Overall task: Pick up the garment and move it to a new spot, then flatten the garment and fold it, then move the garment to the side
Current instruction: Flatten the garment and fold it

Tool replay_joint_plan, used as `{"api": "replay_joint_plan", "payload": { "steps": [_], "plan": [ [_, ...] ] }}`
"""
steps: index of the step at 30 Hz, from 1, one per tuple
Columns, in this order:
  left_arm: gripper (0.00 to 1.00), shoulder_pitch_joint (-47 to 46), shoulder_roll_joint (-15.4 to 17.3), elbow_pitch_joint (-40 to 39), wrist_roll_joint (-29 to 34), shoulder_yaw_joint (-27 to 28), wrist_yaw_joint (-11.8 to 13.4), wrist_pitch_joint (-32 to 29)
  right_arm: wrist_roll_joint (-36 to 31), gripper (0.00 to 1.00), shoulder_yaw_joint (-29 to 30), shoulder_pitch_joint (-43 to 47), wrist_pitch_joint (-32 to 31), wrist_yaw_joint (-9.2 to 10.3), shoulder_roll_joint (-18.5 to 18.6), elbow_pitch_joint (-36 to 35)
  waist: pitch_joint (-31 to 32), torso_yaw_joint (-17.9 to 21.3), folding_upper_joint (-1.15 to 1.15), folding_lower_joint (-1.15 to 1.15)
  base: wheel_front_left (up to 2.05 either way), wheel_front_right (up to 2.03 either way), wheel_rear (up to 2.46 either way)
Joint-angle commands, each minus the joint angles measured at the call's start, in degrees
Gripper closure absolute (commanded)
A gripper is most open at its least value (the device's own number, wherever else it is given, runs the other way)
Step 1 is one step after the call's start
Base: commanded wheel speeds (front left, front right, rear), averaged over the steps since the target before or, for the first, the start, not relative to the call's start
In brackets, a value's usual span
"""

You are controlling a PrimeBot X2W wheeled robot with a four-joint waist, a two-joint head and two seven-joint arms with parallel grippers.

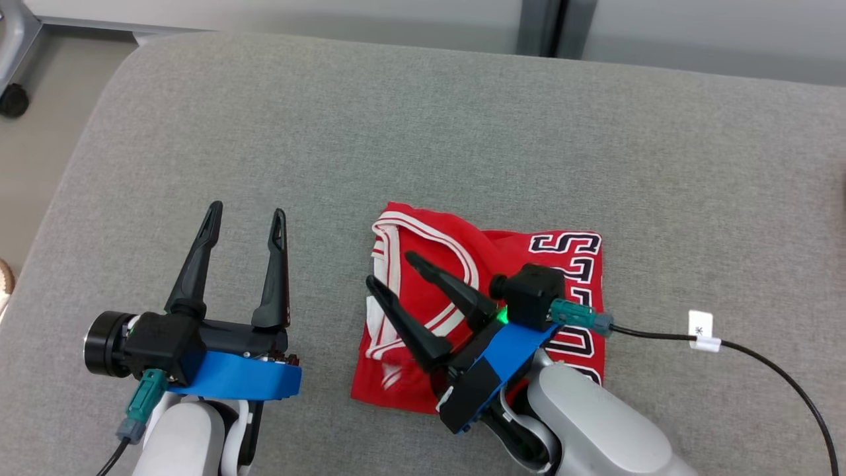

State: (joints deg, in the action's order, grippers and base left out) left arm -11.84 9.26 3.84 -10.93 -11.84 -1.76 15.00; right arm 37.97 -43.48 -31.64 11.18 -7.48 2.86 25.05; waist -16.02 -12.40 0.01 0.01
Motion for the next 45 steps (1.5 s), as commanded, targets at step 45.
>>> {"api": "replay_joint_plan", "payload": {
  "steps": [45],
  "plan": [
    [0.0, 14.14, 3.49, 5.99, 0.64, 3.59, -0.55, -0.97, -26.12, 0.0, 49.59, 39.37, -8.69, -0.03, 0.31, -30.82, 13.78, 11.87, -0.01, -0.01, 0.0, 0.0, 0.0]
  ]
}}
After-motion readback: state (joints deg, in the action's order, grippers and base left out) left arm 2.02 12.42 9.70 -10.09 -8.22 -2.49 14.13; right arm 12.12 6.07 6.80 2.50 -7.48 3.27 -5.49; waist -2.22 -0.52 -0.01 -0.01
